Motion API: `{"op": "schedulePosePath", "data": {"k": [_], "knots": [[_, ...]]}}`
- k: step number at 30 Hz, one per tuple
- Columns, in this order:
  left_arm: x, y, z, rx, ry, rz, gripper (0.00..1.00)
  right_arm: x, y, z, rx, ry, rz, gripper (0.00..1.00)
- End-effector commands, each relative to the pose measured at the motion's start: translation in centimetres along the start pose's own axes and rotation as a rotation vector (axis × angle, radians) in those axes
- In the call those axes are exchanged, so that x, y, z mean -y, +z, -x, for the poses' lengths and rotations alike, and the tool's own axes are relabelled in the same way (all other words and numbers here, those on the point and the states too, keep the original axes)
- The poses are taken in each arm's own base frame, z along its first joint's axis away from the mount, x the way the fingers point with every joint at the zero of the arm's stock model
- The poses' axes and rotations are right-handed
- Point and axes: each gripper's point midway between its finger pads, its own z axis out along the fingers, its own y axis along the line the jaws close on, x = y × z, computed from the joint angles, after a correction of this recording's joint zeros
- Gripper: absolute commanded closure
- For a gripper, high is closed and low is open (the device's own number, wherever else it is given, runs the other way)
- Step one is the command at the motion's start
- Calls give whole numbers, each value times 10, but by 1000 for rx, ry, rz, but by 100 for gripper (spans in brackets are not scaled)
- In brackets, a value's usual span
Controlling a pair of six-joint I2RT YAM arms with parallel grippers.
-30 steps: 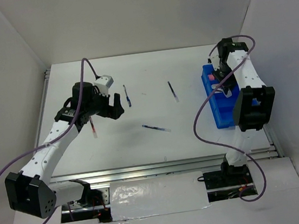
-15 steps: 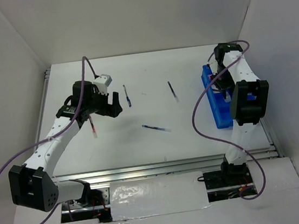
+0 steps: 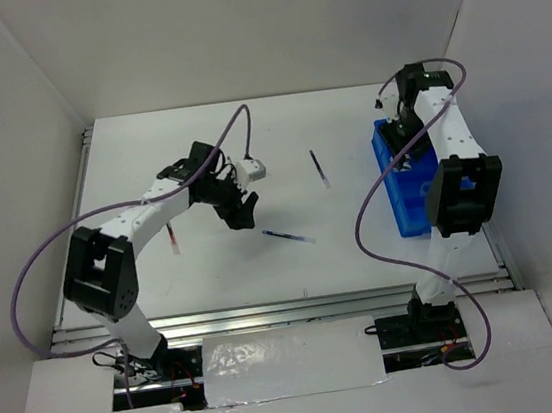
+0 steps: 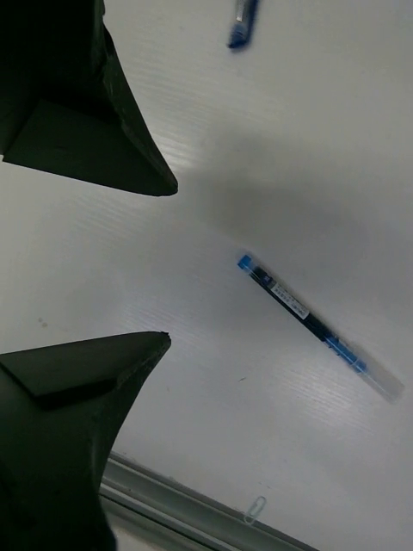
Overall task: Sort the stationery into containers
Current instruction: Place the stationery into the container, then grab a piece of stationery with the left arm
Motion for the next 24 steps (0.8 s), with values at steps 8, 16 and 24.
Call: {"op": "schedulePosePath", "data": {"k": [8,16,24], "knots": [[16,64,31,22,379,-119,29,-80,-93,-3,282,-6,320,45],[21,108,27,-44,525,-132,35,-95,-120,-10,383,35,442,46],[20,128,9,-126,555,-171,43,-92,-125,-18,404,55,466,46]]}}
